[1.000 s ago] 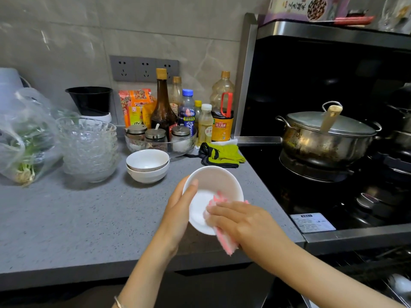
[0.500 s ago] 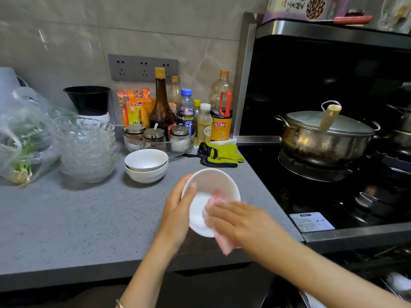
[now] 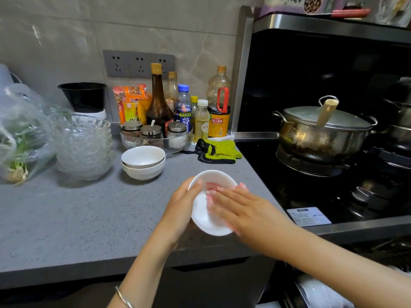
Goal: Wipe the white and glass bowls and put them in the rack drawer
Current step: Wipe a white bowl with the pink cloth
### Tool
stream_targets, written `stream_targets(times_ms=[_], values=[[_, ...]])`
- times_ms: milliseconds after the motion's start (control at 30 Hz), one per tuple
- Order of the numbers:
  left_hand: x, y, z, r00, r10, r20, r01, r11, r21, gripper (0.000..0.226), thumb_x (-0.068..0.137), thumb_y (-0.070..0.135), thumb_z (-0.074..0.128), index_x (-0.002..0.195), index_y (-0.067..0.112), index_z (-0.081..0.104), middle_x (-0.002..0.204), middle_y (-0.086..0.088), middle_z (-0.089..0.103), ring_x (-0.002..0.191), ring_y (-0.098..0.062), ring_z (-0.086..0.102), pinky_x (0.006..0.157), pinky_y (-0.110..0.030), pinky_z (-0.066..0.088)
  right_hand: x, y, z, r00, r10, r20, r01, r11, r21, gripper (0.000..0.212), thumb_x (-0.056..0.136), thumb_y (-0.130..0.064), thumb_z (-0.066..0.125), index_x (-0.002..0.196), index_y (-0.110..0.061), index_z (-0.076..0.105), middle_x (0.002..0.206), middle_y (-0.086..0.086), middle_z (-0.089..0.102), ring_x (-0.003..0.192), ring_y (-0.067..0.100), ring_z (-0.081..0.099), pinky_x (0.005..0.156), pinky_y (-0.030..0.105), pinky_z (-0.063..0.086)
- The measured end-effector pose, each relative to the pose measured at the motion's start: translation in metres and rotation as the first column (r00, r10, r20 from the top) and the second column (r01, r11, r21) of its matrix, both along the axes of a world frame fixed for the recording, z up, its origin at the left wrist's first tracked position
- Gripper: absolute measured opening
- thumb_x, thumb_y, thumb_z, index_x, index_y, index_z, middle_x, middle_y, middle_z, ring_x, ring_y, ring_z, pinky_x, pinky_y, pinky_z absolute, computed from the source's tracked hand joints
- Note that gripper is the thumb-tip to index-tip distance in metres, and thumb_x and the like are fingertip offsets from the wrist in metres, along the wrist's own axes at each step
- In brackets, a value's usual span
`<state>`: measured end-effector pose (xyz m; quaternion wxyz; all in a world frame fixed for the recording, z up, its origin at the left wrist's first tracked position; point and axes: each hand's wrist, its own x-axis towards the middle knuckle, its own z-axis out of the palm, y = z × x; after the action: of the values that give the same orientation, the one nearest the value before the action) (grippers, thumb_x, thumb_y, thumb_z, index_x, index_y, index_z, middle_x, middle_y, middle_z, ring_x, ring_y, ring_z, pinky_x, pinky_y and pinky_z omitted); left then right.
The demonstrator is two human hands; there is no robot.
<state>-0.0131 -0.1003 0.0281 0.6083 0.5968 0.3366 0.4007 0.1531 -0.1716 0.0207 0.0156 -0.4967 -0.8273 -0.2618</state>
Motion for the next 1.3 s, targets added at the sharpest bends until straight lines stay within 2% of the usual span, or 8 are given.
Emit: stream_targets(times_ms=[167,300,467,567,833,1033,1167,1300], values=[[0.006,-0.004,-0.004,0.993,0.089,0.076,-0.076,0.985,-0.152,0.026,0.098,0.027,0.046,0.114,0.017,0.063,0.11,-0.012,0.068,0.103,-0.024,0.064,0.095,-0.041,0.048,-0.038,-0.019,0.011,0.901,-0.085,-0.426,-0.05,0.954,-0.295,0.067,0.087,-0.041,0.06,0.146,-0.023,0.034,0.152,-0.005,0.035,0.128,0.019,0.047,0.093,0.035,0.047],[0.005,-0.005,-0.007,0.993,0.071,0.093,-0.055,0.986,-0.158,0.03,0.098,0.033,0.044,0.117,0.018,0.064,0.114,-0.005,0.069,0.107,-0.016,0.064,0.092,-0.034,0.051,-0.042,-0.003,0.009,0.939,-0.126,-0.319,0.051,0.971,-0.234,0.071,0.091,-0.049,0.045,0.149,-0.012,0.029,0.155,0.005,0.03,0.141,0.016,0.031,0.112,0.025,0.022],[0.005,0.0,-0.002,0.976,0.158,0.148,-0.14,0.982,-0.124,0.032,0.099,0.029,0.042,0.122,0.018,0.06,0.113,-0.005,0.069,0.103,-0.018,0.066,0.076,-0.027,0.05,-0.039,0.019,0.006,0.962,-0.256,-0.094,0.256,0.967,-0.012,0.051,0.063,-0.04,0.075,0.103,-0.008,0.074,0.105,0.008,0.073,0.09,0.02,0.072,0.076,0.026,0.055],[0.006,0.0,-0.002,0.968,0.198,0.154,-0.179,0.975,-0.132,0.032,0.099,0.031,0.041,0.119,0.017,0.061,0.112,-0.008,0.068,0.104,-0.02,0.064,0.074,-0.028,0.048,-0.053,0.015,0.01,0.959,-0.225,-0.175,0.241,0.967,0.078,0.021,0.076,-0.035,0.061,0.081,-0.022,0.077,0.076,-0.007,0.073,0.042,0.013,0.059,0.038,0.019,0.027],[0.004,0.0,-0.002,0.961,0.179,0.21,-0.156,0.98,-0.12,0.029,0.098,0.031,0.042,0.118,0.02,0.061,0.109,-0.001,0.07,0.092,-0.006,0.068,0.068,-0.018,0.052,-0.046,0.023,0.01,0.954,-0.178,-0.241,0.183,0.983,0.0,0.067,0.061,-0.027,0.08,0.123,-0.005,0.063,0.126,0.011,0.063,0.117,0.026,0.061,0.103,0.039,0.041],[0.003,-0.002,0.003,0.946,0.227,0.231,-0.201,0.971,-0.132,0.032,0.098,0.032,0.043,0.124,0.022,0.059,0.115,-0.005,0.067,0.107,-0.02,0.063,0.085,-0.032,0.051,-0.064,0.012,0.035,0.911,-0.344,-0.226,0.333,0.939,-0.085,0.033,0.072,-0.033,0.077,0.101,-0.02,0.073,0.096,-0.004,0.071,0.077,0.018,0.068,0.062,0.025,0.046],[0.002,0.001,0.0,0.965,0.16,0.209,-0.124,0.977,-0.175,0.032,0.096,0.039,0.045,0.117,0.023,0.062,0.109,-0.006,0.07,0.092,-0.014,0.068,0.066,-0.024,0.054,-0.059,0.006,0.047,0.926,-0.294,-0.237,0.238,0.942,-0.238,0.024,0.097,-0.019,0.038,0.101,-0.026,0.061,0.09,-0.006,0.059,0.089,0.023,0.057,0.062,0.03,0.036],[-0.002,0.002,0.008,0.977,-0.026,0.21,0.072,0.974,-0.215,0.051,0.089,0.059,0.04,0.119,0.024,0.062,0.107,-0.01,0.072,0.094,-0.02,0.069,0.074,-0.036,0.057,-0.047,0.002,0.045,0.84,-0.203,-0.503,0.1,0.969,-0.225,0.028,0.092,-0.018,0.054,0.066,-0.025,0.044,0.062,-0.005,0.043,0.068,0.02,0.051,0.059,0.034,0.041]])
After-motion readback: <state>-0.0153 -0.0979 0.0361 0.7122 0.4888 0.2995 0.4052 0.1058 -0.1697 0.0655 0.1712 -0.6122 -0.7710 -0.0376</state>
